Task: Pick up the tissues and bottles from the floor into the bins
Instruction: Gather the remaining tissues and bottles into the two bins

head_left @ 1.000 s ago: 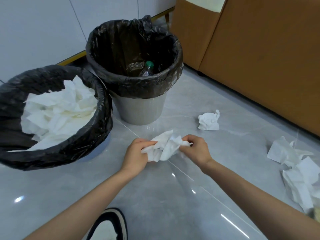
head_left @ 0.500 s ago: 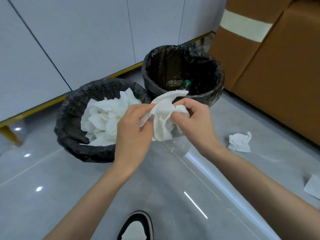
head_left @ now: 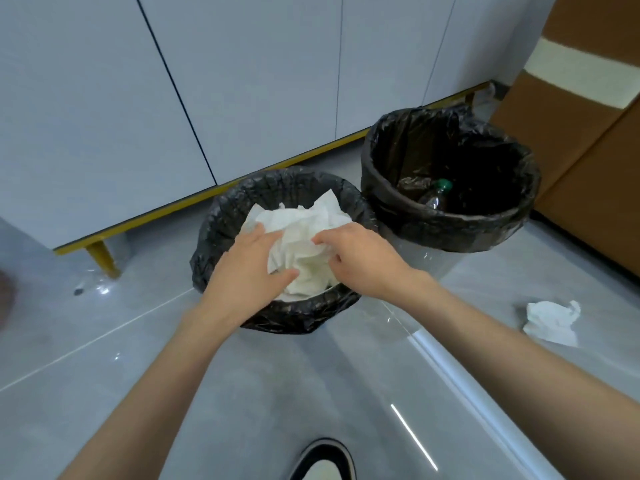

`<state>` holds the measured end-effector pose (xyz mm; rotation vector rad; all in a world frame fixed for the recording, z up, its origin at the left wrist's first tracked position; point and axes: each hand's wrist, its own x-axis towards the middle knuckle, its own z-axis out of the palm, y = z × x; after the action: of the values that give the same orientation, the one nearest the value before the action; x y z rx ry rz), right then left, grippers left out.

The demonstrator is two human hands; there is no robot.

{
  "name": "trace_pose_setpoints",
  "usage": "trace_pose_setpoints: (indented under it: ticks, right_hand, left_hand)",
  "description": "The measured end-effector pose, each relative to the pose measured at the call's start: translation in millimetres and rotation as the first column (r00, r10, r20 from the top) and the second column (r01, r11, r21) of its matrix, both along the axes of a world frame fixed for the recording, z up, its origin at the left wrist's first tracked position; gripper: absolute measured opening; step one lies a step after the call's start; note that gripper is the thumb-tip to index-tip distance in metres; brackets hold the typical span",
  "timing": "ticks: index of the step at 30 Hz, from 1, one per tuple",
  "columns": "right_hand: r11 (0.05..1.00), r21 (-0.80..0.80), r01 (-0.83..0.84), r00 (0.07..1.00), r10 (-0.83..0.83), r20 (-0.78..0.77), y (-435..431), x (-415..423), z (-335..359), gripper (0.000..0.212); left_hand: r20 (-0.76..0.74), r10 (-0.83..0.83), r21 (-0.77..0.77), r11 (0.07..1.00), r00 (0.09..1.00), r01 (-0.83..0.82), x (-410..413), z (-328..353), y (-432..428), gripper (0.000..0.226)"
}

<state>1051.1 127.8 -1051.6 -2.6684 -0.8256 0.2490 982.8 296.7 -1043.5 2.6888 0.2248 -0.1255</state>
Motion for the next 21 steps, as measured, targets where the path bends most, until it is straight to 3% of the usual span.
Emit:
trace_pose_setpoints:
  ticks: [4, 7, 9, 11, 15, 18, 21]
  right_hand:
    - [0.990, -0.124, -0.070, 0.997, 0.073, 0.017, -2.6, 1.2, 1.8, 0.028]
    - [0.951, -0.277, -0.137, 0.990, 0.134, -0.030, 1.1, 4.5, 0.2, 0.022]
    - [0.877, -0.444, -0.184, 0.980, 0.197, -0.017, 4.7, 8.4, -2.6, 0.031]
    - [0.846, -0.495, -0.196, 0.978, 0.207, -0.034, 5.0, 13.6, -4.0, 0.037]
    - [0.948, -0.289, -0.133, 0.991, 0.135, -0.012, -0.5, 15.3, 4.7, 0.038]
    - [0.987, -0.134, -0.086, 0.987, 0.102, 0.125, -17.6, 11.5, 10.9, 0.033]
    - [0.995, 0.098, -0.036, 0.980, 0.016, 0.200, -42.6, 5.5, 15.8, 0.030]
  left_hand:
    - [0.048, 0.016, 0.028, 0.999, 0.999, -0.017, 2.6, 4.2, 1.6, 0.047]
    - [-0.160, -0.077, -0.017, 0.997, 0.984, 0.076, 15.7, -1.8, -2.5, 0.043]
    - [-0.320, -0.122, -0.039, 0.993, 0.939, 0.116, 24.8, -12.1, -6.2, 0.040]
    - [-0.403, -0.138, -0.049, 0.990, 0.905, 0.129, 32.0, -23.5, -7.9, 0.035]
    - [-0.336, -0.089, 0.039, 0.993, 0.938, 0.108, 40.0, -25.4, -11.6, 0.029]
    - [-0.107, -0.015, 0.130, 0.991, 0.994, 0.029, 34.8, -6.3, -21.1, 0.038]
    - [0.146, 0.010, 0.125, 0.992, 0.989, -0.028, 24.6, 12.3, -36.5, 0.048]
